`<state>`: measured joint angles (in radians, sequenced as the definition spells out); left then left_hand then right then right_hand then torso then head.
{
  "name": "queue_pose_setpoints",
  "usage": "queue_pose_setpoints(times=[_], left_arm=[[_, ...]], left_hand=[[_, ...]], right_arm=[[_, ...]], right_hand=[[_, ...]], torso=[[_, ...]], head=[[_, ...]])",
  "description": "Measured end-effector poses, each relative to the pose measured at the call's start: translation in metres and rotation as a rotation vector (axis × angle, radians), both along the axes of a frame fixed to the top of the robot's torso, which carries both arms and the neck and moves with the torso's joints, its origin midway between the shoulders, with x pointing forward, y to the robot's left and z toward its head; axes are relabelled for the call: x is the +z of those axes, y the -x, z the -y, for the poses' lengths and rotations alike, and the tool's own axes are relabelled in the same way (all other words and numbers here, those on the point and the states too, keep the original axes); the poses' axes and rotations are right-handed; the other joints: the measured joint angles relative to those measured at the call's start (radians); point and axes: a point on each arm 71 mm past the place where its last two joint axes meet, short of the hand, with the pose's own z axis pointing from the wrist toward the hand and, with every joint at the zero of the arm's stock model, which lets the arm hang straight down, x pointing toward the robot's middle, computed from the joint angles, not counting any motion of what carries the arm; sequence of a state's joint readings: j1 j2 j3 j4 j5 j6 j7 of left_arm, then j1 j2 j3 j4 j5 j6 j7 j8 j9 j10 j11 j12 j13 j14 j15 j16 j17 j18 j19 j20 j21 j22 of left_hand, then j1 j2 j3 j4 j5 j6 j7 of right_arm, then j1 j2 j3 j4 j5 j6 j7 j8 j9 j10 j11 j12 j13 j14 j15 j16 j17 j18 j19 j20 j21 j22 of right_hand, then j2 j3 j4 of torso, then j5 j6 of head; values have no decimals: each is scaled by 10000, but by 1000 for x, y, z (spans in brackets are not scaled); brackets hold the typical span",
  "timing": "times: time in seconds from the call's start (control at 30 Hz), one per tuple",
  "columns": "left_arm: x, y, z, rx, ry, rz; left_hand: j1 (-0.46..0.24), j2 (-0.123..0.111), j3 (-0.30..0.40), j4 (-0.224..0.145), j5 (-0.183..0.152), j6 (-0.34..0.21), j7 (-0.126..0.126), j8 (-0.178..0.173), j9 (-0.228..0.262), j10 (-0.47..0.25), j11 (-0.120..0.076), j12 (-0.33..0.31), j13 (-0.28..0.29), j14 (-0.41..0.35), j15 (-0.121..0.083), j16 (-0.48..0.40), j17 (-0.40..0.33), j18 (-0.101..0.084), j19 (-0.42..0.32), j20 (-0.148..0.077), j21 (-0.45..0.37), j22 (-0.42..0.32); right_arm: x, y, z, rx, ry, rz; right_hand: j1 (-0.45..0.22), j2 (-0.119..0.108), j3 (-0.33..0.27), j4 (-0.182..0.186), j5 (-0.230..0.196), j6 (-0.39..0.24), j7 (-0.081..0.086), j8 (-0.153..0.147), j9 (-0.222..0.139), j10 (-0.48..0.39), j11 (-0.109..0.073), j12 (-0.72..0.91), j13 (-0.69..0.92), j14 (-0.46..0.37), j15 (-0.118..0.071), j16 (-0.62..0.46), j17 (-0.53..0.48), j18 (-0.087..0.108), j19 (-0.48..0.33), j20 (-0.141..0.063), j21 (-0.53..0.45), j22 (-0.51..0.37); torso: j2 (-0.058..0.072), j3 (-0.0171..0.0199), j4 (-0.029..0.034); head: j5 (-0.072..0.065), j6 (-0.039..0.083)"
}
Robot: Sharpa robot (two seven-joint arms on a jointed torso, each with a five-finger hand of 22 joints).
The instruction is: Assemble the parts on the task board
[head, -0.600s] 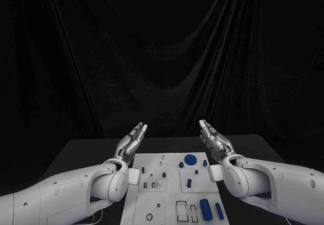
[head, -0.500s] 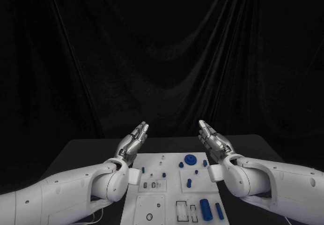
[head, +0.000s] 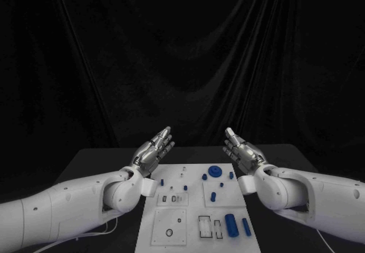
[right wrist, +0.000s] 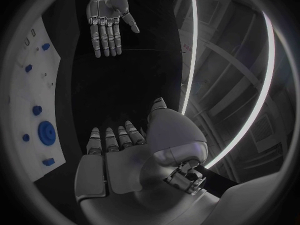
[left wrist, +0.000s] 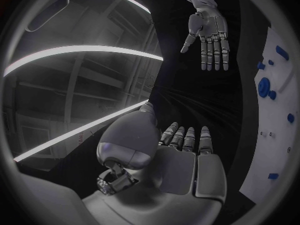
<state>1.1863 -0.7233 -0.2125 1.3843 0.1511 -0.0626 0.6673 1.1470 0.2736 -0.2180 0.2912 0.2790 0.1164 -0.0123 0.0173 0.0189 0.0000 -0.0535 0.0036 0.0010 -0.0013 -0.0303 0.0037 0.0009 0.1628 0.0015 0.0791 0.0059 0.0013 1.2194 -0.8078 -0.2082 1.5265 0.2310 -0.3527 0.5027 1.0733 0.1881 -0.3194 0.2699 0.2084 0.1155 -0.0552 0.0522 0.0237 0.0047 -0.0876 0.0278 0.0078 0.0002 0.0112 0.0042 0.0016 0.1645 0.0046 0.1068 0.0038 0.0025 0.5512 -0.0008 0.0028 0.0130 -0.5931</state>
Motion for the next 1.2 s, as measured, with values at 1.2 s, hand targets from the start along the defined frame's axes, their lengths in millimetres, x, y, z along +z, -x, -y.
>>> queue_pose_setpoints(times=[1.2], left_arm=[[7,19,-51,-571,-327,524]], left_hand=[[750,68,-231,-17,575,502,502,98,56,-2,537,0,3,36,648,0,6,-4,-23,766,0,3]], right_arm=[[76,-39,11,4415,6096,1549]], right_hand=[[3714,-653,648,-1916,709,4880,1649,1208,543,5605,2364,4012,551,11528,521,4553,1372,157,11577,624,3941,1298]], torso=[[91,-20,5]], head=[[-193,-1480]])
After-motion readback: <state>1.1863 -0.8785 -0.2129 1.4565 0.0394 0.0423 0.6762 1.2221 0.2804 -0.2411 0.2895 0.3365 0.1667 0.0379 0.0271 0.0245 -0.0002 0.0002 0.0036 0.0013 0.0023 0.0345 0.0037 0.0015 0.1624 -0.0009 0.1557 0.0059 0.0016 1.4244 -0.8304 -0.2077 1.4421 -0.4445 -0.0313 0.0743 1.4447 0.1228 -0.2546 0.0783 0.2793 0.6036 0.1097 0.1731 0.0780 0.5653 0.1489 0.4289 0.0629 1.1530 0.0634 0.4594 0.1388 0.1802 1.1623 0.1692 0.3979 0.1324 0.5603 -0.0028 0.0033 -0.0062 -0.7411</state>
